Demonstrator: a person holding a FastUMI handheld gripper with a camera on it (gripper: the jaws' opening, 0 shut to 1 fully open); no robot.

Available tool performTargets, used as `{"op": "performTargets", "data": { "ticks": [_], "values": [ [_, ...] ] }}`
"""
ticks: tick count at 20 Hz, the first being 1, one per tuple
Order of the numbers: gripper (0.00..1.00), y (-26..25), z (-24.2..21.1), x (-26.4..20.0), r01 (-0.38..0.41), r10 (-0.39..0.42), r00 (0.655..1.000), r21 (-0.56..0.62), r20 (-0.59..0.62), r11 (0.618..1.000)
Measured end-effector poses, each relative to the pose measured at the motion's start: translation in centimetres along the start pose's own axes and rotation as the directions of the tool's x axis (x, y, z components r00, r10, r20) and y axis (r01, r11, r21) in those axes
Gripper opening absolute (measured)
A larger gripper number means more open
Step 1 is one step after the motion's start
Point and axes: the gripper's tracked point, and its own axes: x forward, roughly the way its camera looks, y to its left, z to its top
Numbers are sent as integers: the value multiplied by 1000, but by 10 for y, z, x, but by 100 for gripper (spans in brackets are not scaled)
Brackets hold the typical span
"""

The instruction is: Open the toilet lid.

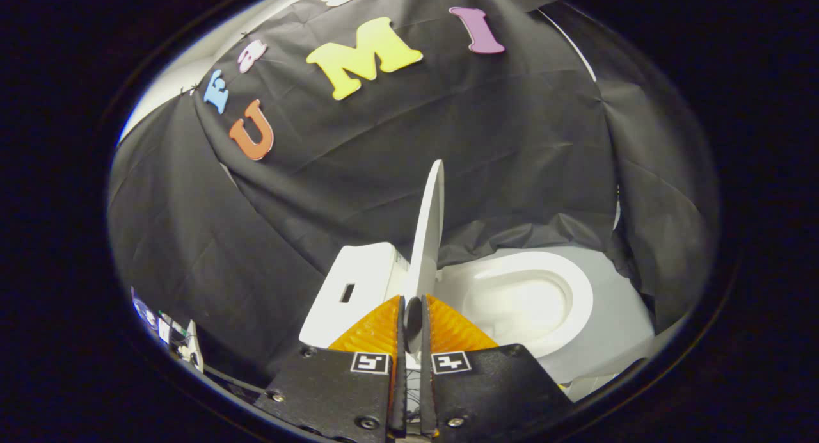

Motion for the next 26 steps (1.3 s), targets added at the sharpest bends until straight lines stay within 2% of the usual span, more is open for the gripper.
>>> {"op": "performTargets", "data": {
  "ticks": [8,22,26],
  "values": [
    [11,61,-5,15,52,-54,998,-159,-12,986],
    [12,159,-28,56,19,-31,999,-302,-36,953],
    [11,182,-40,68,39,-53,998,-345,-31,938]
  ]
}}
